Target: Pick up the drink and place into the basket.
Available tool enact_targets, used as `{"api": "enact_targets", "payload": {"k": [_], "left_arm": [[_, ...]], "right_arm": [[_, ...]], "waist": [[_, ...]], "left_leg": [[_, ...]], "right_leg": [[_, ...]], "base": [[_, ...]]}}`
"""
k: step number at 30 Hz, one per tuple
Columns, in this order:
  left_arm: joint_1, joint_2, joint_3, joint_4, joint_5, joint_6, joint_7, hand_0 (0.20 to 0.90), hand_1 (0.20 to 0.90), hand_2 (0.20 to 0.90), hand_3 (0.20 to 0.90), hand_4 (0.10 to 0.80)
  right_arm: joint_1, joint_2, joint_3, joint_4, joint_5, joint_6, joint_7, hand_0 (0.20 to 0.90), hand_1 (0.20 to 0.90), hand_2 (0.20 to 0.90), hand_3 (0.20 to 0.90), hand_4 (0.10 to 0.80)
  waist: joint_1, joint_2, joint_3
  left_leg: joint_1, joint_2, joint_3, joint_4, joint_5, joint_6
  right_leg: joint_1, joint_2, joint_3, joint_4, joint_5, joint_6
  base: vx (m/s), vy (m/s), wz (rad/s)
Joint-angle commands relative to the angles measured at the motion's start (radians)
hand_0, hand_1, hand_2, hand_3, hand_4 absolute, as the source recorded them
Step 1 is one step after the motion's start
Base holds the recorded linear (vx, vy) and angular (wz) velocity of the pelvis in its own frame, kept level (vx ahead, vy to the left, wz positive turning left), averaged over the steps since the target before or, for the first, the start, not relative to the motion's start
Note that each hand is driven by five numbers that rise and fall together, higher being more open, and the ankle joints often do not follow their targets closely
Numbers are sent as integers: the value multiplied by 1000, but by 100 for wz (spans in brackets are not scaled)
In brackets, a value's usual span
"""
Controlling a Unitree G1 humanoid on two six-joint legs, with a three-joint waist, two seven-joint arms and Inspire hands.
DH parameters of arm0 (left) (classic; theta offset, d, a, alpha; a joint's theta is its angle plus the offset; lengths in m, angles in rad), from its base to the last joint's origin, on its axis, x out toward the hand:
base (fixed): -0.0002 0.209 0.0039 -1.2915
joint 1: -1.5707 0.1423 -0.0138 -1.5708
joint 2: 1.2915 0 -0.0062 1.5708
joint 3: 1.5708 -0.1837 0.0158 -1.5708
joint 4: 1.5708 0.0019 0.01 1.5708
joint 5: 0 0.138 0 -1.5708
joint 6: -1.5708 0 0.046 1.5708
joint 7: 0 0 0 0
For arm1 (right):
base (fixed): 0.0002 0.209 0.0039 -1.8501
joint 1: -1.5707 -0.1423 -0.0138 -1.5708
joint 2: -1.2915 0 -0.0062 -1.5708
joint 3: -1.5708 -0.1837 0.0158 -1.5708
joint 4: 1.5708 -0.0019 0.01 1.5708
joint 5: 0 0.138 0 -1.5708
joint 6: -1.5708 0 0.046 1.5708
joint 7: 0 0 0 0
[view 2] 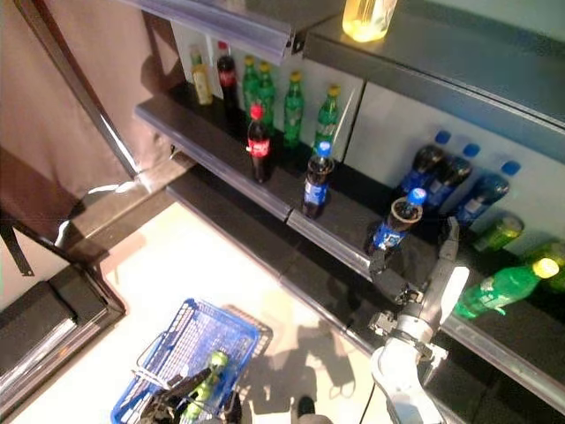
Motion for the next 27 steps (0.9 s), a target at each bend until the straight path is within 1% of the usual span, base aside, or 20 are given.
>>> {"api": "enact_targets", "payload": {"k": [1,4,7,11,12,18,22,27], "left_arm": [[3,54,-45,-22,-33,-80,30,300,300,300,200,100],[-29,58,-63,-58,-63,-100,34,300,300,300,200,100],[-59,56,-90,-82,-79,-116,34,300,300,300,200,100],[-90,54,-103,-84,-90,-124,27,300,300,300,200,100],[-103,54,-108,-89,-95,-118,24,300,300,300,200,100],[-134,43,-121,-90,-100,-112,13,300,300,300,200,100],[-141,40,-119,-92,-88,-104,8,300,300,300,200,100],[-153,51,-115,-93,-86,-95,3,300,300,300,200,100]], "right_arm": [[-158,-29,-11,-64,31,-148,-109,900,900,900,900,800],[-193,-16,-6,-27,74,-182,-138,900,900,900,900,800],[-241,-6,-11,15,115,-204,-154,900,900,900,900,800],[-302,6,-17,46,113,-205,-165,900,900,900,900,800],[-341,6,-20,53,110,-191,-168,900,900,900,900,800],[-452,-1,-38,89,109,-165,-160,900,900,900,900,800],[-529,3,-52,102,92,-155,-158,900,900,900,900,800],[-616,-26,-68,128,105,-129,-122,900,900,900,900,800]], "waist": [[12,-20,71],[7,-17,122],[4,-8,159],[3,3,189],[4,10,203],[10,32,243],[21,42,263],[36,49,285]], "left_leg": [[-86,57,-25,245,-123,-38],[-152,58,-37,314,-127,-41],[-197,53,-46,353,-126,-42],[-227,47,-54,371,-117,-43],[-239,42,-57,375,-108,-43],[-279,28,-68,395,-85,-44],[-298,22,-75,405,-74,-45],[-320,12,-85,418,-72,-42]], "right_leg": [[-150,-43,-19,222,-42,17],[-209,-42,-19,284,-50,-1],[-252,-43,-15,323,-54,-13],[-283,-46,-13,346,-55,-21],[-296,-46,-12,354,-55,-25],[-333,-51,-13,377,-54,-32],[-345,-54,-20,385,-54,-36],[-362,-57,-26,399,-56,-38]], "base": [[-134,-38,-4],[-114,-13,-2],[-69,13,-3],[-59,21,-4],[-34,18,-6],[-33,17,0],[-3,-6,2],[0,0,0]]}}
